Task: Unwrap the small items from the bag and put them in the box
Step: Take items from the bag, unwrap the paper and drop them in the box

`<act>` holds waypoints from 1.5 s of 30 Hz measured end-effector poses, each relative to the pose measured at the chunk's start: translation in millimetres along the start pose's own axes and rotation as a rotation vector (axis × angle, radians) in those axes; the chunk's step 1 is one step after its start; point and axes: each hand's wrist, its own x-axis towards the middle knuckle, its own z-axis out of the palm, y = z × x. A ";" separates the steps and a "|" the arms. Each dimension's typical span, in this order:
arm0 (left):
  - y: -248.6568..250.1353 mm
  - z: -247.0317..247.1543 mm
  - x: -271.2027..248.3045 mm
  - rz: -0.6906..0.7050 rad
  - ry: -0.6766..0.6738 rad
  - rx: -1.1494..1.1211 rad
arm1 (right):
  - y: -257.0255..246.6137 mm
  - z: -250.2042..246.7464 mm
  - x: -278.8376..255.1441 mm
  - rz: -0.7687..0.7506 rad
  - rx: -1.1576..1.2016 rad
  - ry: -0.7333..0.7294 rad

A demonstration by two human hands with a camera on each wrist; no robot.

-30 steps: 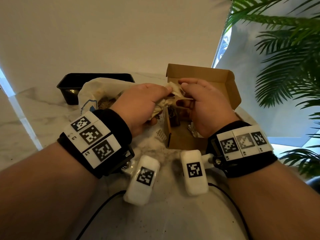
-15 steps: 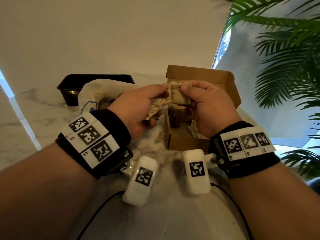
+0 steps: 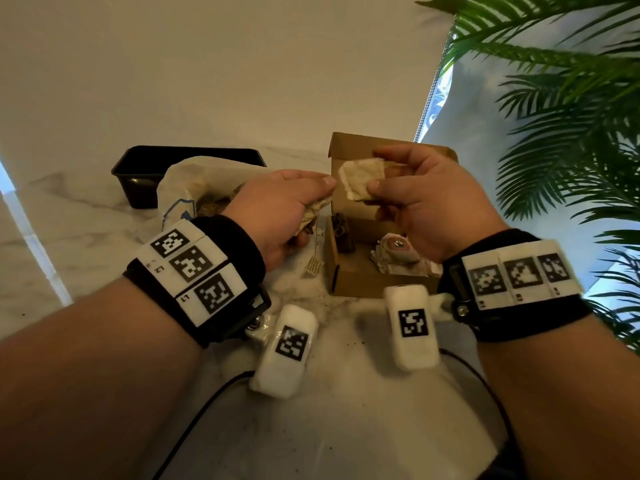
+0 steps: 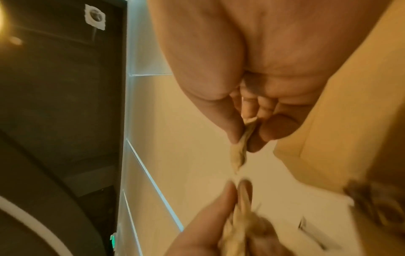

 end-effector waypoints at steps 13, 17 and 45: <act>0.5 -0.8 -0.8 -0.010 0.038 -0.012 | -15.9 -38.1 -16.2 0.439 -0.917 -0.125; 3.2 -0.3 -2.5 -0.075 0.051 -0.077 | -26.5 -34.7 -15.8 0.343 -1.164 -0.159; 10.5 5.0 -11.9 -0.094 -0.080 -0.167 | 23.4 18.5 -5.1 0.014 0.054 -0.115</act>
